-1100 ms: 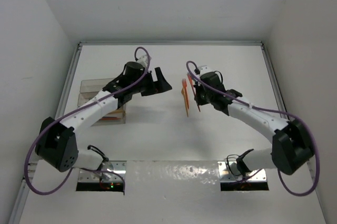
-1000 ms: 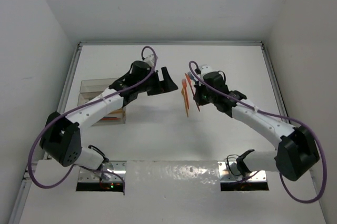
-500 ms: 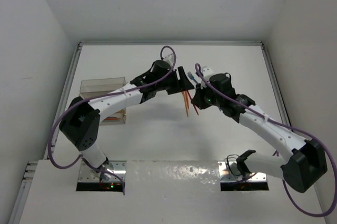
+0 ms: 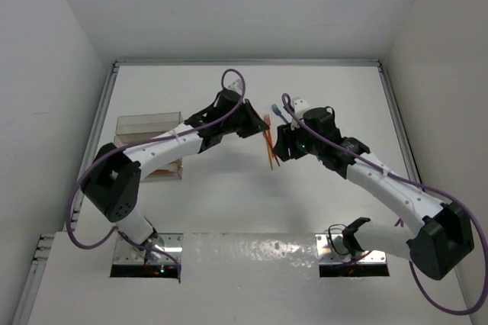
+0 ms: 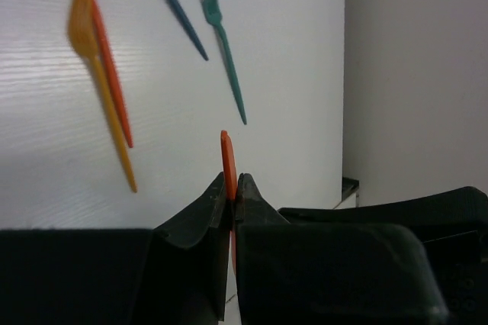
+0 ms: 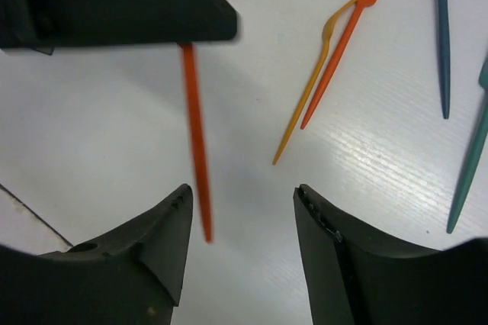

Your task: Sort the eating utensils into containers

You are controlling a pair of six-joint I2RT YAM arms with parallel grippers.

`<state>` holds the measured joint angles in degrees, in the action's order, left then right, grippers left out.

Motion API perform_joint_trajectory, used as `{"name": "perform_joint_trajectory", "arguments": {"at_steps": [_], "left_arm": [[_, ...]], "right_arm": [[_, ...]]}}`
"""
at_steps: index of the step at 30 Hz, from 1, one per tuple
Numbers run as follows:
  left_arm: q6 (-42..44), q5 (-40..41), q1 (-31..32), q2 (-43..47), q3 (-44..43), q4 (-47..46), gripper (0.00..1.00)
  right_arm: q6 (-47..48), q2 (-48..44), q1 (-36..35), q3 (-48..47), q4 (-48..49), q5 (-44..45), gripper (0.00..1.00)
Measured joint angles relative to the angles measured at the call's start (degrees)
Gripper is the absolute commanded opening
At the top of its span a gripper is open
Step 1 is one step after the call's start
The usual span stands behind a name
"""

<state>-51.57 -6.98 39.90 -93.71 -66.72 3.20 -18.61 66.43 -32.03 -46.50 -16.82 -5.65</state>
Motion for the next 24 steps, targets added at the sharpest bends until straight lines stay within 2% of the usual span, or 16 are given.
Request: {"name": "perform_joint_trajectory", "arguments": {"at_steps": [4,11,16,19,24], "left_arm": [[-3.08,1.64,-7.23,6.8,6.23,2.36,0.0],[-6.99,6.51,-34.45,22.71,16.65,9.86,0.0],[-6.34,7.61,-49.4,27.08,20.13,13.4,0.0],[-5.68,7.61,-54.4,26.77,22.43,14.01,0.0],[-5.31,7.65,-56.15,24.81,24.81,14.38,0.12]], "right_arm": [[0.24,0.39,0.0,0.0,-0.07,1.14,0.6],[0.26,1.27,0.0,0.0,-0.17,2.29,0.62],[0.26,1.64,0.0,0.0,-0.13,2.64,0.62],[0.26,2.05,0.0,0.0,-0.13,2.71,0.62],[0.26,2.78,0.0,0.0,-0.13,2.71,0.63]]}}
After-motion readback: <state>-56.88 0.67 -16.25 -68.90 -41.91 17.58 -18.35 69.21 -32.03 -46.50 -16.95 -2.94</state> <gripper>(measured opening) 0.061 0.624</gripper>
